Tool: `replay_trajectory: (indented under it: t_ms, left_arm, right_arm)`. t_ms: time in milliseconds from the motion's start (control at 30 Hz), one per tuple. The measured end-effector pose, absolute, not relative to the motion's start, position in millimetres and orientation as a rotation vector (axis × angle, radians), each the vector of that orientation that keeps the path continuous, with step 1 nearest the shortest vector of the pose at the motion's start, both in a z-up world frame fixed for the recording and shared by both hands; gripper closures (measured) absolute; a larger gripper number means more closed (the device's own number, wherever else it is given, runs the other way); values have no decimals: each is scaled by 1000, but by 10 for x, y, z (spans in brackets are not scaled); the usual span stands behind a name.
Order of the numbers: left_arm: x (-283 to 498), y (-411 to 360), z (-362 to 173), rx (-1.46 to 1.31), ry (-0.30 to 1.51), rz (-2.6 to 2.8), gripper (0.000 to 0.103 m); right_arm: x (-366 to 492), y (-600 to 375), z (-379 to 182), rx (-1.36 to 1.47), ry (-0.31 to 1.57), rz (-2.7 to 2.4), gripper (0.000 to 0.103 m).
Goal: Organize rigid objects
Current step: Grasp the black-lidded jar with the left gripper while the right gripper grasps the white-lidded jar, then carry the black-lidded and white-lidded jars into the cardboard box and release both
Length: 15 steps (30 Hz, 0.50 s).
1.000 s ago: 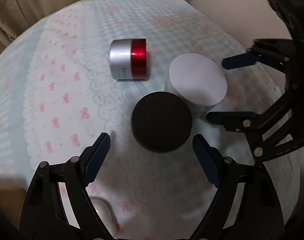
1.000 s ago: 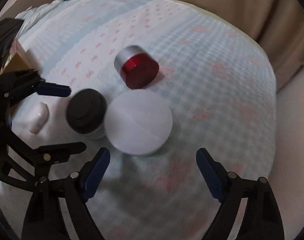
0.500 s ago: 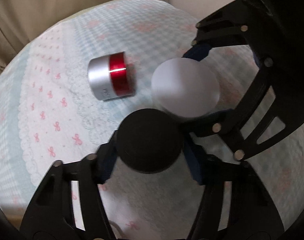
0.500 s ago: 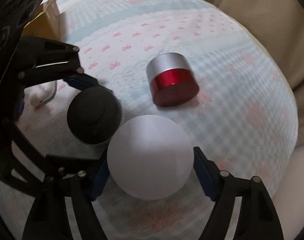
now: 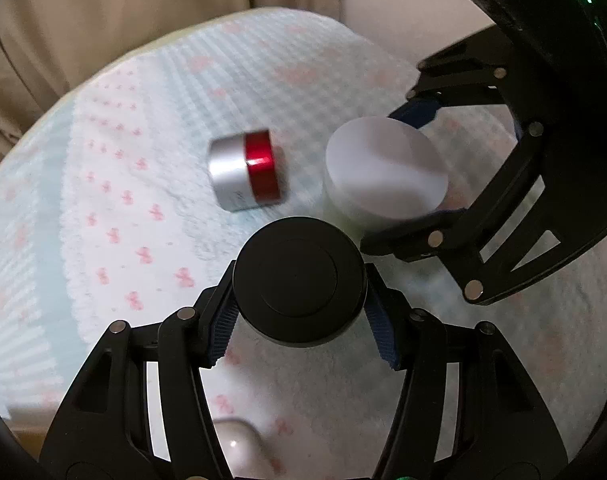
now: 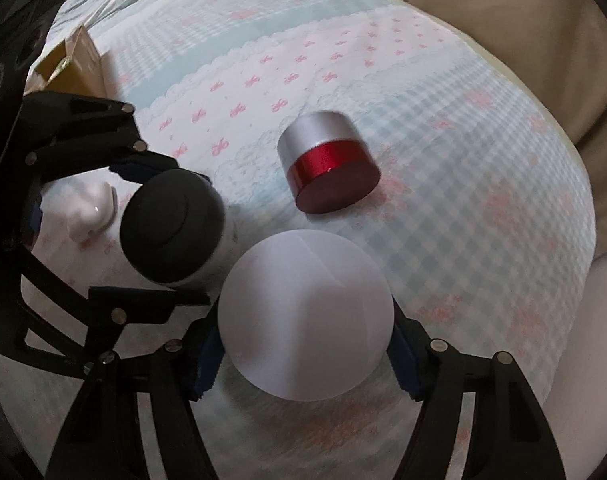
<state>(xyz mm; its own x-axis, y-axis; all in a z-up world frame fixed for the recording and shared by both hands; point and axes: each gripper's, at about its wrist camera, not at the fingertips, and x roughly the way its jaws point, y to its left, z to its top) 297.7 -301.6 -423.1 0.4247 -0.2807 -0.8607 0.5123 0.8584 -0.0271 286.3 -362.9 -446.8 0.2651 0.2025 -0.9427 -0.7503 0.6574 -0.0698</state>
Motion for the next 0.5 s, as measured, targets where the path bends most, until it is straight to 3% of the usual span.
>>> replay_trajectory:
  t_ms: [167, 500]
  left_arm:
    - [2917, -2834, -3758, 214, 967, -473, 49]
    - [2518, -2249, -2358, 95, 888, -381, 49]
  right_arm:
    - [2711, -3621, -4083, -520, 1103, 643, 37]
    - [2347, -3420, -2712, -365, 1036, 529, 37]
